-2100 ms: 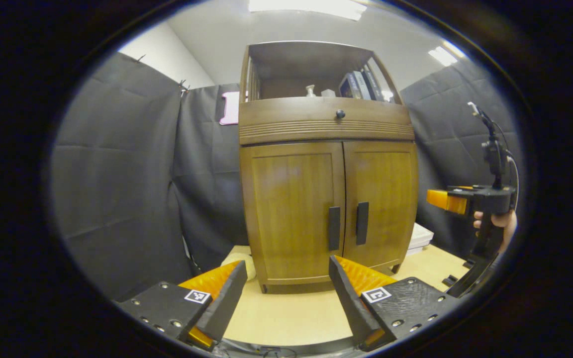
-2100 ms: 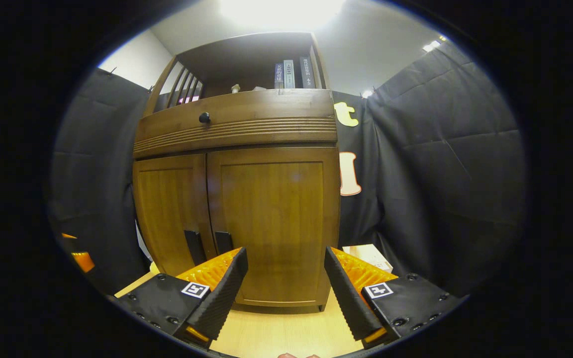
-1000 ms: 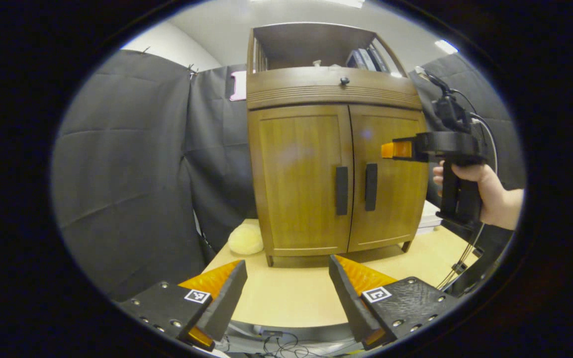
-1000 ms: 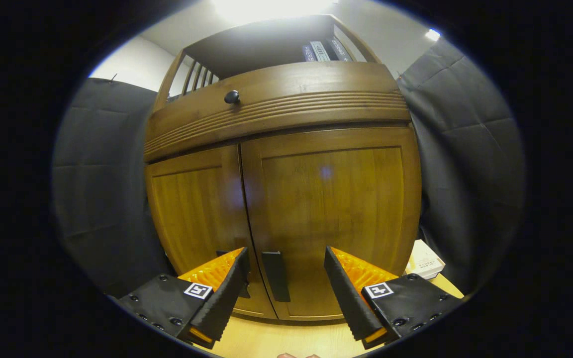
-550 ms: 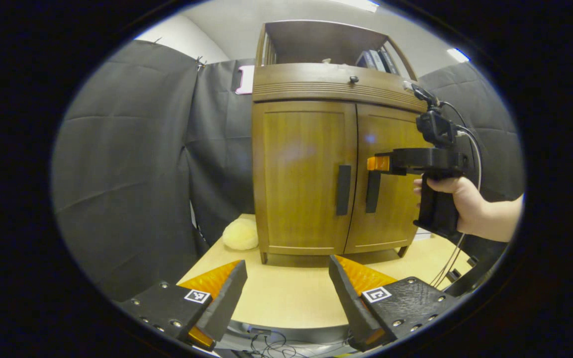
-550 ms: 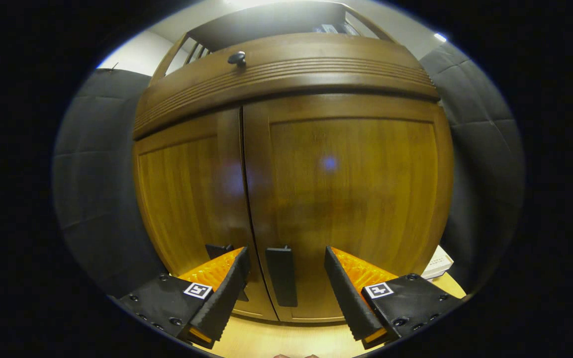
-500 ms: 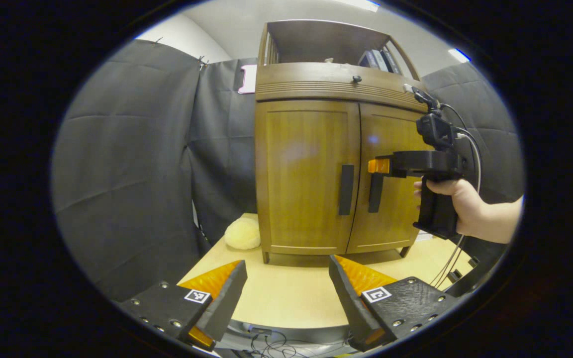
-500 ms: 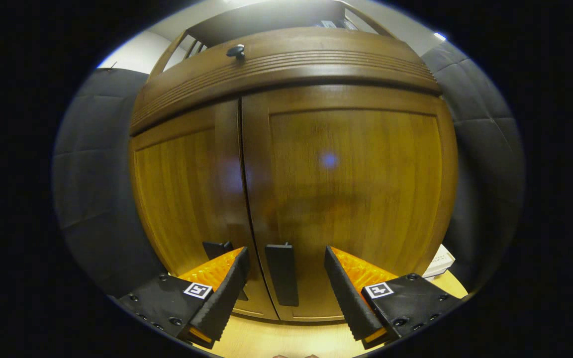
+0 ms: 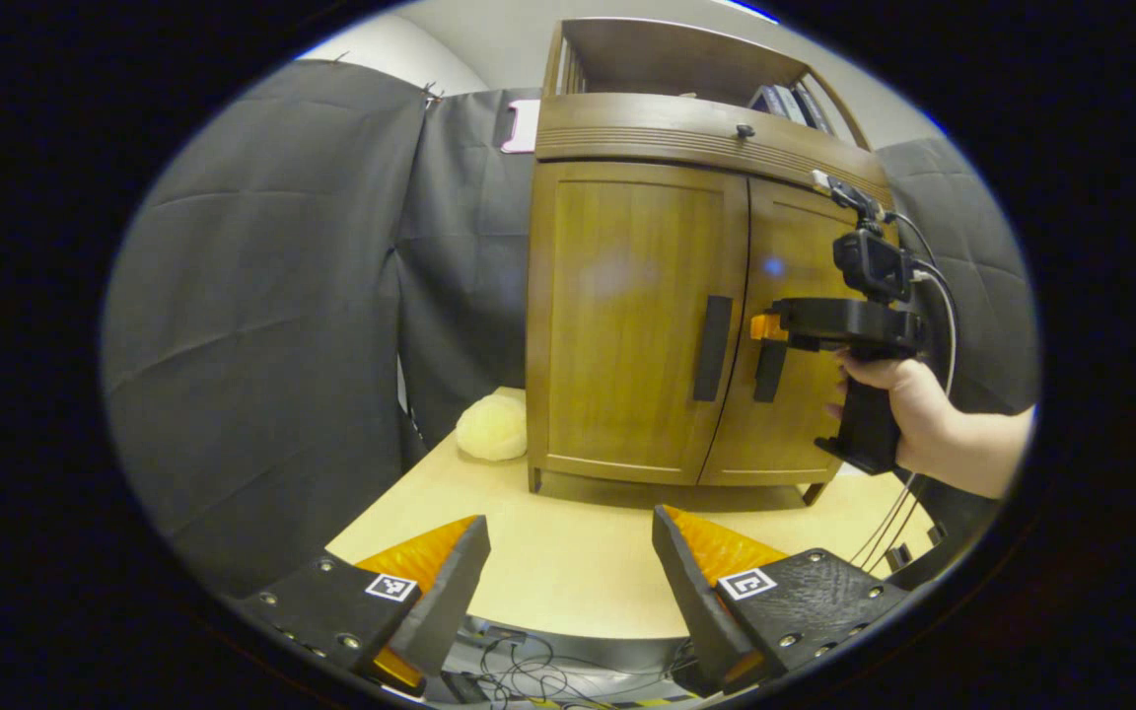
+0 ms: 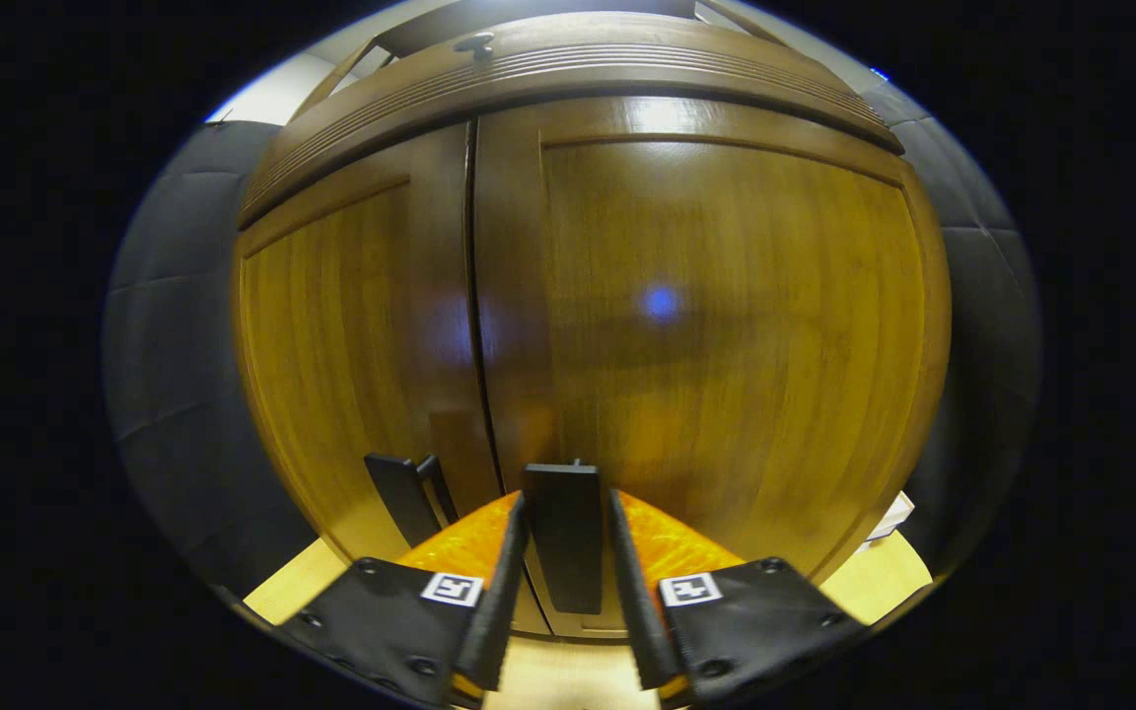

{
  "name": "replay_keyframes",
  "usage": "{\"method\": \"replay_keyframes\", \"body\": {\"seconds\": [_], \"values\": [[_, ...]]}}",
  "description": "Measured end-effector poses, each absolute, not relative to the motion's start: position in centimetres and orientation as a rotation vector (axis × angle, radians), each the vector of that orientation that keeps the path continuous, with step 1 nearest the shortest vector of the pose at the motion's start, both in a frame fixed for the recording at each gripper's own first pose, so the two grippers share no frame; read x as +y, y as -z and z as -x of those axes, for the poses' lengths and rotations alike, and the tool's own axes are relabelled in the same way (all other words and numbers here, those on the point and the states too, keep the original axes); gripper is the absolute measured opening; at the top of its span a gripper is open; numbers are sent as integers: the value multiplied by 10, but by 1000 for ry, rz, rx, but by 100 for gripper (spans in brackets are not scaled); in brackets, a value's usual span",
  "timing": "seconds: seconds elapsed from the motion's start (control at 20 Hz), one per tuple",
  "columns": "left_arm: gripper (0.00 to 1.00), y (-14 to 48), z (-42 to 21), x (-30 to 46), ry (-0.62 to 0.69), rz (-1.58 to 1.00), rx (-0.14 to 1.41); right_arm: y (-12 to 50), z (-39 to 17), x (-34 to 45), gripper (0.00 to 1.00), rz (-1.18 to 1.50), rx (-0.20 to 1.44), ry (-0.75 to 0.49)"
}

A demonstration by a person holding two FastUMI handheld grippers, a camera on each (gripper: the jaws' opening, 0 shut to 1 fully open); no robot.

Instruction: Open the right door of the double-door shoe cabinet with the right hand, and open the left door with the left hand.

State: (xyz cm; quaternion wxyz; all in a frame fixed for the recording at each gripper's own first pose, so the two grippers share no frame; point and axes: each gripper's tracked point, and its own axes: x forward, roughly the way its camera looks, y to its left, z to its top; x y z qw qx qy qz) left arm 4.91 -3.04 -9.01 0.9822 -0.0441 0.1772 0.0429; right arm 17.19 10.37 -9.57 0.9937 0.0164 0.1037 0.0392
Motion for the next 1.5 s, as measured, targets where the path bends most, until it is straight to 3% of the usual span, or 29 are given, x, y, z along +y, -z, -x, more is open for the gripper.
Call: {"method": "replay_keyframes", "body": {"seconds": [0.1,0.25,0.35,0.4,0.55,0.7,0.9,0.95,1.1,1.15,1.3,1.5], "values": [[95,85,-50,-30,-94,107,334,97,-171,103,39,-42,210,-64],[95,78,-52,-31,-96,112,297,100,-172,106,34,-40,212,-74],[94,77,-53,-29,-107,100,291,98,-171,106,26,-47,195,-117],[94,76,-54,-29,-107,101,286,98,-171,107,17,-53,188,-146],[95,82,-56,-29,-100,122,275,99,-172,108,9,-24,207,-202],[95,81,-53,-38,-70,149,280,97,-164,107,5,-17,195,-179],[94,73,-53,-34,-55,107,255,101,-149,105,9,-31,226,-189],[94,72,-53,-33,-54,101,250,100,-144,105,5,-24,227,-199],[95,70,-53,-36,-43,150,241,100,-129,103,12,-19,226,-210],[95,68,-52,-38,-39,164,234,100,-124,102,5,-20,226,-209],[95,64,-49,-34,-39,153,218,101,-110,99,12,-15,231,-211],[94,60,-36,-33,-26,117,196,103,-88,93,9,1,233,-230]]}}
